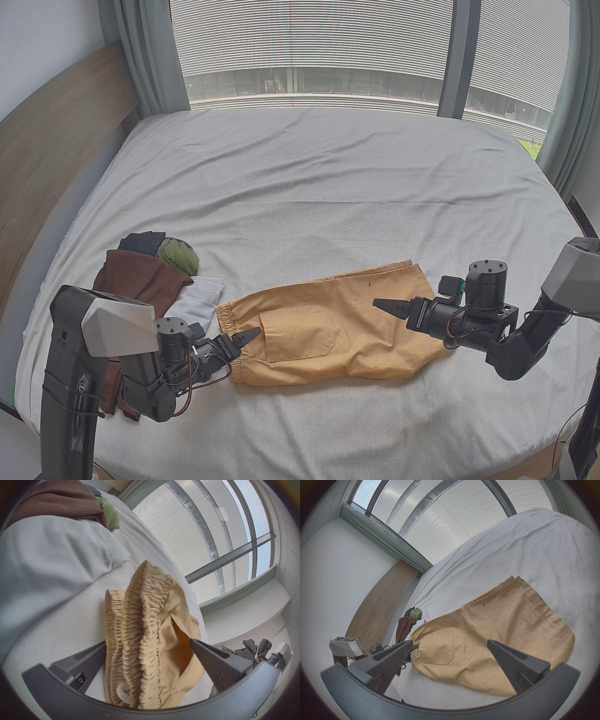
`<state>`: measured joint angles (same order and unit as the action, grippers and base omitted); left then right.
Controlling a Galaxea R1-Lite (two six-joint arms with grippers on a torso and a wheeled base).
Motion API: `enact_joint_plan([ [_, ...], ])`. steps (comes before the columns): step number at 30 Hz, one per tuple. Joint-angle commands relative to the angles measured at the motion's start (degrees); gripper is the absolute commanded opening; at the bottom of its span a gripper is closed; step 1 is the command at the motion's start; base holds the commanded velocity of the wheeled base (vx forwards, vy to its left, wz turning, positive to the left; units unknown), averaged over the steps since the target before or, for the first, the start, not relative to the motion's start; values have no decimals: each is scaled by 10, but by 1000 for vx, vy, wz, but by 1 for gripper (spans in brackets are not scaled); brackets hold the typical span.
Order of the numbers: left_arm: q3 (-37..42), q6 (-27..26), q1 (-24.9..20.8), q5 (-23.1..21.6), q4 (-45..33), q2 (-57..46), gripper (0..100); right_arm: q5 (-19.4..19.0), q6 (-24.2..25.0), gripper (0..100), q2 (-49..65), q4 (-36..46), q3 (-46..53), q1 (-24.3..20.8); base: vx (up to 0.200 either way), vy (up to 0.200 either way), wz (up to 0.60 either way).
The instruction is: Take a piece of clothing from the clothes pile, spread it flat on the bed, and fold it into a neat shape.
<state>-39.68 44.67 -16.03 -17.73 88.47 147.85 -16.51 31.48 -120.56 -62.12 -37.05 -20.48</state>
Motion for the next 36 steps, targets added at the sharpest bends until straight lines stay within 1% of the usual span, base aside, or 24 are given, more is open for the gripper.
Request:
enact_joint_plan([
  [1, -7, 6, -2, -1, 0, 2, 100, 0, 0, 100, -1, 0, 0, -1, 0, 0, 0],
  [7, -9, 16, -6, -1, 0, 1, 100, 0, 0, 100, 0, 0, 0, 1, 0, 0, 0],
  [8, -9, 16, -6, -1, 0, 1, 0, 0, 0, 100, 0, 0, 0, 1, 0, 0, 0],
  [17, -7, 18, -3, -3, 1, 0, 0, 1, 0, 100, -1, -1, 0, -1, 0, 0, 0],
  [21, 6, 67, -4, -10, 1, -23, 0, 1, 0, 100, -3, -1, 0, -1, 0, 0, 0],
  [22, 7, 69, -4, -11, 1, -25, 0, 1, 0, 100, -3, -1, 0, 0, 0, 0, 0],
  [23, 22, 84, -2, -25, 1, -48, 0, 0, 0, 100, -3, -1, 0, 1, 0, 0, 0],
  [27, 55, 81, 1, -42, 1, -91, 0, 0, 0, 100, -5, -1, 0, 7, 0, 0, 0],
  [32, 94, 75, 2, -38, 1, -130, 0, -1, 0, 100, -4, -1, 1, 9, 0, 0, 0],
  [35, 111, 67, 14, -40, 1, -148, 0, -1, 0, 100, -2, -1, 2, 9, 0, 0, 0],
  [36, 118, 58, 28, -42, 1, -155, 0, -1, 0, 100, 1, -1, 2, 9, 0, 0, 0],
])
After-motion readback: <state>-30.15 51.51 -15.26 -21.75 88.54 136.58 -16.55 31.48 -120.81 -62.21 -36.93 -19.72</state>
